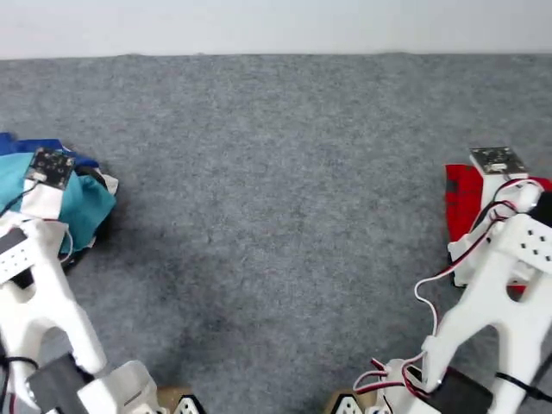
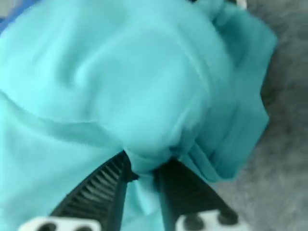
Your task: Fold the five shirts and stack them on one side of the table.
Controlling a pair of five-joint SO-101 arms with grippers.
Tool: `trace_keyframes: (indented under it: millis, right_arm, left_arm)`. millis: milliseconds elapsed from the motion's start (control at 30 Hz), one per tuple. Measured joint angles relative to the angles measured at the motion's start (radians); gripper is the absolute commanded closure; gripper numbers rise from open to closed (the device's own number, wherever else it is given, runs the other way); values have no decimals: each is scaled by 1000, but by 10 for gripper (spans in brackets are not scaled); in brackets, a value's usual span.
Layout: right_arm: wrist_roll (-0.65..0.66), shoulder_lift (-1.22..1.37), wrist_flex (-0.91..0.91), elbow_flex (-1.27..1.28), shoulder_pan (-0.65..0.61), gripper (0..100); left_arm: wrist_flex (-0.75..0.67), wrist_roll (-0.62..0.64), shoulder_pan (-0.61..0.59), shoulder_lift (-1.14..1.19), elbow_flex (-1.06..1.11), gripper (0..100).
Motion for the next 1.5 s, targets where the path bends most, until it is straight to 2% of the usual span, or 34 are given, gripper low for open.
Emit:
trace_keyframes:
  millis: [167, 367, 467, 600, 767, 900, 1067, 1167, 1267, 1433, 1500]
  right_arm:
    - [0, 0, 0, 0, 0, 990]
    - [0, 0, 0, 0, 0, 990]
    - [0, 0, 0, 0, 0, 990]
    - [0, 0, 0, 0, 0, 990]
    - [0, 0, 0, 0, 0, 990]
    - [0, 0, 0, 0, 0, 990]
    - [0, 0, 0, 0, 0, 990]
    - [0, 0, 0, 0, 0, 990]
    - [0, 0, 0, 0, 0, 990]
    - [0, 0, 0, 0, 0, 990]
    - [0, 0, 0, 0, 0, 990]
  left_arm:
    - [14, 17, 46, -192, 0, 987]
    - [25, 195, 167, -460, 0, 987]
    - [25, 226, 299, -566, 0, 987]
    - [25, 235, 540, -637, 0, 987]
    - [25, 235, 815, -608, 0, 986]
    - [25, 235, 934, -508, 0, 977]
    - [26, 344, 973, -463, 0, 834]
    - [55, 420, 968, -463, -5, 833]
    - [123, 445, 944, -473, -49, 831]
    - [269, 442, 827, -477, -112, 830]
    - [356, 387, 756, -480, -121, 830]
